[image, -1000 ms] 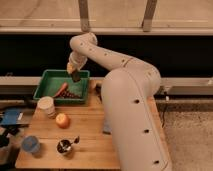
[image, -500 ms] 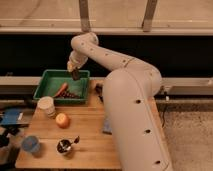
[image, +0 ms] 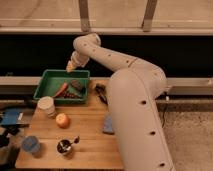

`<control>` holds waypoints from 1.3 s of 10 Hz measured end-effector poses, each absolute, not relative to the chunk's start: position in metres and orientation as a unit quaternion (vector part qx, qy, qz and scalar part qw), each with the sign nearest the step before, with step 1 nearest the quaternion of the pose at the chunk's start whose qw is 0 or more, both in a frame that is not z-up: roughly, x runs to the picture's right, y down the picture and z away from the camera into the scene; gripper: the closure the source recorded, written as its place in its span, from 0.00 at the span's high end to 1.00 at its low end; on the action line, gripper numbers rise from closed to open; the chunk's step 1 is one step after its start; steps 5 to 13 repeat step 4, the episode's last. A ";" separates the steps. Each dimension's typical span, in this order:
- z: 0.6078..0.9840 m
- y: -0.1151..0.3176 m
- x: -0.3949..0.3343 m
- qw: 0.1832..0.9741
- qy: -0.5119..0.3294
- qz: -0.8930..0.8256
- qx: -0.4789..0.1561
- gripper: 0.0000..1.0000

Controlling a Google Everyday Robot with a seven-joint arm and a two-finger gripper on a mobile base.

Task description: Place eraser in tray

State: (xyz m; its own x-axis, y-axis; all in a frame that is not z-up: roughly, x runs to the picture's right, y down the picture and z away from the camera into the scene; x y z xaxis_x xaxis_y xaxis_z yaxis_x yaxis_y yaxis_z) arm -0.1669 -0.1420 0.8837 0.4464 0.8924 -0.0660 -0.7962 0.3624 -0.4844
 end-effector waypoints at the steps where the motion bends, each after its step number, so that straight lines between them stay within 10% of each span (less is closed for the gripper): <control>1: 0.884 -0.142 -0.167 0.819 -0.104 0.516 -0.230 0.63; 13: 0.884 -0.142 -0.167 0.819 -0.104 0.516 -0.230 0.63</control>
